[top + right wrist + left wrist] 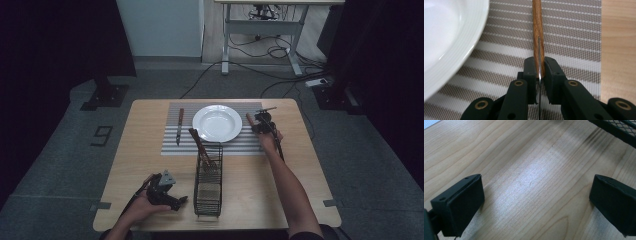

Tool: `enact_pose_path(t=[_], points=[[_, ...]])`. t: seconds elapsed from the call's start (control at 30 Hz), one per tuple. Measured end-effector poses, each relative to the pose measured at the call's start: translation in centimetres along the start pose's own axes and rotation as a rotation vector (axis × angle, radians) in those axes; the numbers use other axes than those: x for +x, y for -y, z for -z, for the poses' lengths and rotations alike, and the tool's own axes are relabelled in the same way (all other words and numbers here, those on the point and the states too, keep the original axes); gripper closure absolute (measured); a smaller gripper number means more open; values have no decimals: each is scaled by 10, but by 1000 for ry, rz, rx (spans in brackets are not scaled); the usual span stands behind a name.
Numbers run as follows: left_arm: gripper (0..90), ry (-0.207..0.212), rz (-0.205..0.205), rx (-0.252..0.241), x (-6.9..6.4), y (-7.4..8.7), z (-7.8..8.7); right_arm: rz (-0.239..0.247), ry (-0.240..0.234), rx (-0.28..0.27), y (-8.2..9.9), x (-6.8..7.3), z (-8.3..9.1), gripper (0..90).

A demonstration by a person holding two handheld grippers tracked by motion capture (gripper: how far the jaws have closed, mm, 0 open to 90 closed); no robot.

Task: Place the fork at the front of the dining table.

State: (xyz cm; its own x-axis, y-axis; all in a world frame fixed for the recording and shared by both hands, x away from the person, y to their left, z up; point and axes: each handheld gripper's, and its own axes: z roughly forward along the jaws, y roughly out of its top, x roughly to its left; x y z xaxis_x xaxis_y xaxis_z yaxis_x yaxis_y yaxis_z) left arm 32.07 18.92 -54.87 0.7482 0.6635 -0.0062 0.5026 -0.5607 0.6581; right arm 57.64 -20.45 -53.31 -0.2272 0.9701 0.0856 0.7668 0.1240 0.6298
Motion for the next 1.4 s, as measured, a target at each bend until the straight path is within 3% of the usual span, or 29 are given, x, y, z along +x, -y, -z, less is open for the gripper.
enact_pose_path(t=[0.33, 0.53, 0.73, 0.9, 1.1, 1.33, 1.4], points=[[0, 1, -1, 0, 0, 0, 0, -20, -27, -30, -10, 0, -12, 804], [0, 1, 0, 0, 0, 0, 0, -54, -73, -45, -9, -6, -13, 761], [0, 1, -1, 0, 0, 0, 0, -35, -32, -44, -11, -12, -10, 719], [0, 1, -1, 0, 0, 0, 0, -51, -64, -63, -11, -19, -1, 690], [0, 1, -1, 0, 0, 0, 0, -17, -69, -97, -5, -20, 19, 593], [0, 0, -1, 0, 0, 0, 0, -4, -123, -73, 11, -22, 29, 571], [0, 0, -1, 0, 0, 0, 0, 27, -121, -54, 20, -20, 29, 561]])
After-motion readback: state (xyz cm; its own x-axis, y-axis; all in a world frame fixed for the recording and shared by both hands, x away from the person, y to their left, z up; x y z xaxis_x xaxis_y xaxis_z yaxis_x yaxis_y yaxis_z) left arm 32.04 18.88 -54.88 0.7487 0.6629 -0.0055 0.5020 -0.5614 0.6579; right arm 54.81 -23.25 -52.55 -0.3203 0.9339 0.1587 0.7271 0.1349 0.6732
